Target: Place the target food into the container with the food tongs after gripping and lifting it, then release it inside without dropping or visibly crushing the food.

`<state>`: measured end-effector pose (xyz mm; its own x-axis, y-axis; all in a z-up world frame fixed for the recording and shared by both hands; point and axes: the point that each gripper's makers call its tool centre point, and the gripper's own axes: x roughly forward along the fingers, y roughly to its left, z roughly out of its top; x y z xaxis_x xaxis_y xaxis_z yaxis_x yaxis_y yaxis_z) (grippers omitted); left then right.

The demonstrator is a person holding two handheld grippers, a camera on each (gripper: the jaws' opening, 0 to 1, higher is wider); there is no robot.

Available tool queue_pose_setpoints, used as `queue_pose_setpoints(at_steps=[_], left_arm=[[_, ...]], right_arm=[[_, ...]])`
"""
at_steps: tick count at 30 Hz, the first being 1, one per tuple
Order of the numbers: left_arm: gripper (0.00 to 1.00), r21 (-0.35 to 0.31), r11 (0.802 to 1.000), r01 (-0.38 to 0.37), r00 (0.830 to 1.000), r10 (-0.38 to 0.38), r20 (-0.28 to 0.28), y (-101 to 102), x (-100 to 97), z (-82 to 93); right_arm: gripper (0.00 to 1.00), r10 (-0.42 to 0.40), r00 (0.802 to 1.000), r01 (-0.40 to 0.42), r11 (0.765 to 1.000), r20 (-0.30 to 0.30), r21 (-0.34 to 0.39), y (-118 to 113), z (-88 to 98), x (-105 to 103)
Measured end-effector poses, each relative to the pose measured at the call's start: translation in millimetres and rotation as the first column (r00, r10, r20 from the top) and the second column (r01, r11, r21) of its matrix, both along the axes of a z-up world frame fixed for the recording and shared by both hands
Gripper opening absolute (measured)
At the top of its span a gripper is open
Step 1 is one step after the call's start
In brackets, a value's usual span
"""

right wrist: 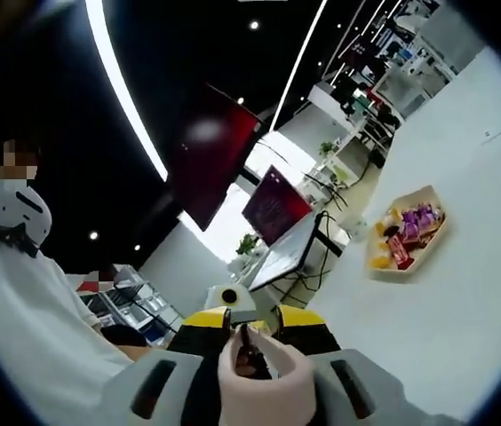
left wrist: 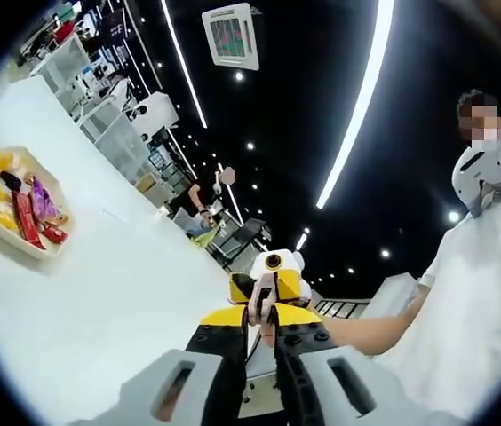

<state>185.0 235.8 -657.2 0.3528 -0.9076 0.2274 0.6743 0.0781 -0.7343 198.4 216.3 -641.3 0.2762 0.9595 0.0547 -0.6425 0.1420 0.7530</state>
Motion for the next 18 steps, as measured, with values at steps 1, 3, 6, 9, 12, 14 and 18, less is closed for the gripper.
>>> queue_pose_setpoints(at_steps=[1,3,6,9,12,14,18], left_arm=[[0.11,-0.008,1.0,0.01,1.0,-0.01,-0.017,0.3,-0.9,0.5],[0.17,-0.017,0.999,0.03,0.997,-0.031,-0.075,-0.2,-2.0,-0.8],[0.21,-0.009,1.0,0.026,0.996,-0.026,-0.088,-2.6,-2.2,-0.9],[0.25,-0.01,1.0,0.001,0.997,-0.001,-0.079,-4.1,-0.2,-0.8],[0.32,-0.011,1.0,-0.014,0.997,0.013,-0.079,-9.2,2.4,0.0],[0.38,-0.01,1.0,-0.008,0.996,0.008,-0.088,-13.8,3.3,-1.2],[0.27,-0.069,0.997,0.02,0.994,-0.027,-0.103,-15.9,-0.2,6.8]], right_arm=[[0.2,0.006,1.0,-0.006,1.0,-0.009,0.003,0.3,0.4,-1.4],[0.2,0.008,1.0,-0.008,1.0,-0.011,0.011,0.2,2.5,-3.2],[0.21,0.009,1.0,-0.009,1.0,-0.004,0.008,-0.2,3.3,-4.7],[0.22,-0.001,1.0,0.001,1.0,0.02,0.001,-0.5,4.6,-4.2],[0.22,-0.003,1.0,0.002,1.0,0.02,0.016,0.1,7.0,-4.2],[0.22,0.003,1.0,-0.004,1.0,0.023,0.023,2.1,8.4,-6.0],[0.22,-0.004,1.0,0.003,1.0,0.024,0.023,4.2,6.9,-5.8]])
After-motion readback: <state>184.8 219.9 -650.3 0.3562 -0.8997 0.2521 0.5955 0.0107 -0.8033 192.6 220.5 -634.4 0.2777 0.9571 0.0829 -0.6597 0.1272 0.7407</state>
